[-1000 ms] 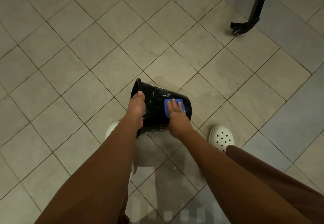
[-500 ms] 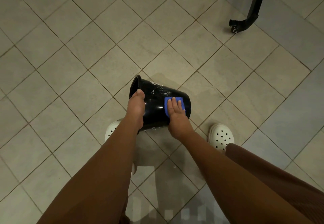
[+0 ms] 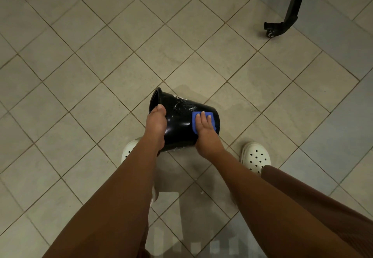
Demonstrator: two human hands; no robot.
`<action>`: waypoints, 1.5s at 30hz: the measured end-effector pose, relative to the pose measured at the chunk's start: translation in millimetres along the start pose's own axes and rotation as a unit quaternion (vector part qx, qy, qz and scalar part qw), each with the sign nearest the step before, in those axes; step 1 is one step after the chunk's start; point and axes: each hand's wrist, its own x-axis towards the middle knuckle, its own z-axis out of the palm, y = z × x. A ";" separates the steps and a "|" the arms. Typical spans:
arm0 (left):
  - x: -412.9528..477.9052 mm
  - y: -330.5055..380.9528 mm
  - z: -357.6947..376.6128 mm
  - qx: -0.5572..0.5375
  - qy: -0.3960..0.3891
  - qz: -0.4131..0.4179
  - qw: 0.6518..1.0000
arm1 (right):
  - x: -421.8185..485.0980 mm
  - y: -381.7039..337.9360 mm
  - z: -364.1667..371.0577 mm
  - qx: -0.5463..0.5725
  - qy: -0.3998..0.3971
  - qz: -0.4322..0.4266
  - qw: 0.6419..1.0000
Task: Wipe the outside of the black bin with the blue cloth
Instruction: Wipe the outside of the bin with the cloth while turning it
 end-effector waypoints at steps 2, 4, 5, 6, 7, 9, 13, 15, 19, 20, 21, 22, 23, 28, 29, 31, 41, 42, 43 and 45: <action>-0.9 -1.8 -1.3 -0.002 0.001 -0.001 1.000 | 1.9 10.2 -4.7 0.018 -0.008 0.044 0.999; -0.8 -2.5 -2.1 -0.001 0.000 0.003 1.000 | 0.2 13.7 -5.4 0.033 -0.019 0.091 0.995; -0.2 -1.9 -2.1 0.003 -0.001 0.005 1.000 | -1.5 10.9 -3.2 0.036 -0.016 0.107 0.993; 1.2 -1.3 -2.3 0.006 -0.001 0.005 1.000 | -3.6 5.5 0.6 0.032 -0.011 0.117 0.993; 2.6 -0.9 -2.5 0.008 0.001 0.000 1.000 | -6.5 -1.5 6.0 0.020 -0.005 0.115 0.993; 3.0 -0.6 -2.2 0.010 0.003 -0.006 1.000 | -12.6 -15.3 16.7 -0.020 0.007 0.075 0.997; -1.0 0.2 -3.8 -0.005 0.000 -0.004 1.000 | -7.6 -11.7 16.7 -0.040 0.011 -0.005 0.999; -2.4 0.9 -5.4 -0.007 0.000 -0.002 1.000 | 0.0 -0.3 8.2 -0.039 0.006 -0.012 0.999; -3.5 -1.1 -7.4 0.001 -0.004 -0.003 1.000 | 7.5 18.5 -9.1 0.013 -0.026 0.074 0.997; -4.1 -0.5 -7.9 0.000 -0.004 -0.001 1.000 | 7.9 22.5 -10.6 0.036 -0.028 0.096 0.994; -4.5 0.5 -8.5 0.004 -0.005 0.004 1.000 | 6.8 24.3 -10.9 0.052 -0.025 0.111 0.992; -3.9 1.1 -8.7 0.014 -0.010 0.014 1.000 | 4.6 23.2 -10.1 0.057 -0.022 0.121 0.991; -3.4 1.9 -8.5 0.026 -0.016 0.028 0.999 | 2.3 19.8 -7.6 0.050 -0.022 0.125 0.991; -3.4 3.3 -8.6 0.047 -0.027 0.042 0.998 | -3.2 -10.5 4.4 -0.034 0.012 0.018 0.999; -4.8 3.9 -9.0 0.049 -0.026 0.042 0.998 | -0.6 -12.0 2.7 -0.039 0.014 -0.008 0.999; -7.5 5.0 -11.5 0.043 -0.029 0.050 0.997 | 7.1 -9.1 -3.5 -0.038 0.003 -0.031 0.999; -6.8 5.1 -9.4 0.035 -0.043 0.035 0.998 | 6.9 0.9 -8.1 0.033 0.086 0.052 0.994; -5.1 5.0 -9.7 0.031 -0.041 0.032 0.998 | 4.5 2.9 -6.8 0.038 0.102 0.033 0.994; -4.7 5.6 -9.8 0.028 -0.038 0.027 0.999 | 2.4 5.6 -5.6 0.038 0.107 0.013 0.994; -6.0 8.2 -8.2 0.022 -0.032 0.015 0.999 | -0.7 11.8 -2.8 0.023 0.097 -0.012 0.995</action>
